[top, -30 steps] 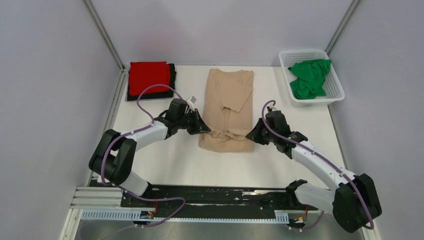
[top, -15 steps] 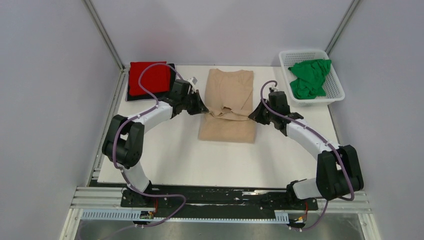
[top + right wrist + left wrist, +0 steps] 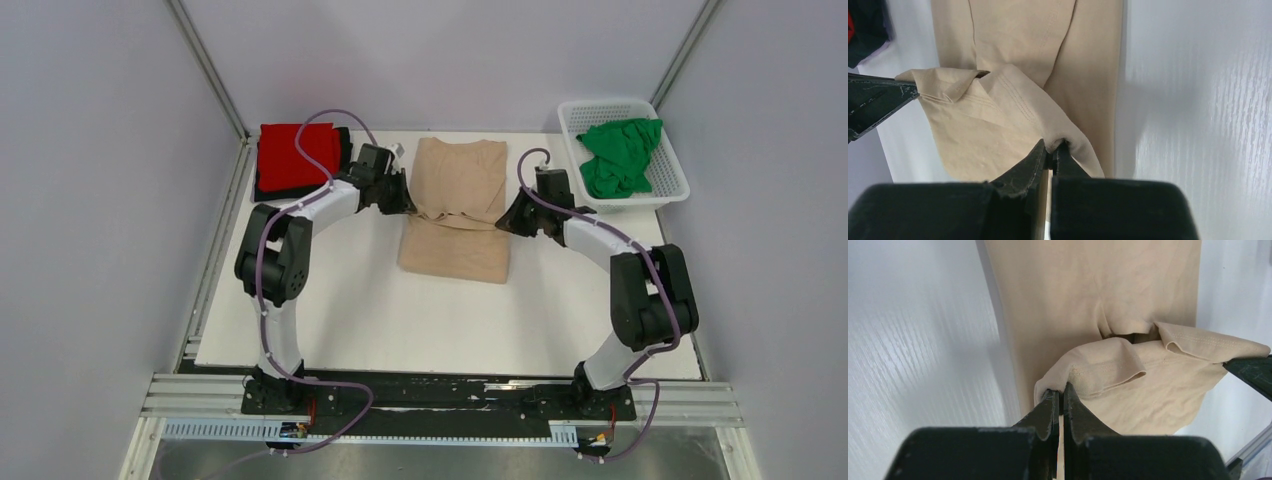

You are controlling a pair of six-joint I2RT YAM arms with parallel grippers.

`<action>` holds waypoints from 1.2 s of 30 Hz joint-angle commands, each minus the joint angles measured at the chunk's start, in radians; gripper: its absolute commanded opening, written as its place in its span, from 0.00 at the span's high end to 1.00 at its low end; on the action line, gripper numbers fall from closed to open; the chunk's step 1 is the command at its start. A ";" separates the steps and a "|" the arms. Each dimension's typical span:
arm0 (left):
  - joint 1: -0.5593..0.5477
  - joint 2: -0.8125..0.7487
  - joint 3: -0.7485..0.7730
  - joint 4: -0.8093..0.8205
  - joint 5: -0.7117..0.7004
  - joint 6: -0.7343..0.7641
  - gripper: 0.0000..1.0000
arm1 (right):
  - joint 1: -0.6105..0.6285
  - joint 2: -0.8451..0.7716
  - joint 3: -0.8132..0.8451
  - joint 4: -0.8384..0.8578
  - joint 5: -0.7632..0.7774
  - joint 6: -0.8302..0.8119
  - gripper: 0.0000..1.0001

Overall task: Fold and stack the t-shirts
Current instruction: Fold the folded rectangular tshirt in 1/3 of the way, then grab one side of the 2/3 rectangular tshirt with both arms

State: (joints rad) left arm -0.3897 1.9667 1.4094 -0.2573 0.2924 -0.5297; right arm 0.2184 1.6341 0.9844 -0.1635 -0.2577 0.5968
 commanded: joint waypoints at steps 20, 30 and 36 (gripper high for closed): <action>0.029 -0.050 0.143 -0.036 -0.092 0.096 0.00 | -0.065 0.001 0.086 0.021 -0.133 -0.028 0.00; 0.011 -0.299 -0.293 0.034 0.034 0.013 0.00 | -0.025 -0.163 -0.127 -0.006 -0.208 -0.053 0.00; -0.021 -0.292 -0.391 0.030 0.019 0.002 0.01 | -0.005 -0.174 -0.183 -0.037 -0.189 -0.013 0.00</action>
State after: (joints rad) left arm -0.3935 1.6897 1.0458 -0.2653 0.2970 -0.5076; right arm 0.2028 1.5040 0.8444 -0.1928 -0.4404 0.5735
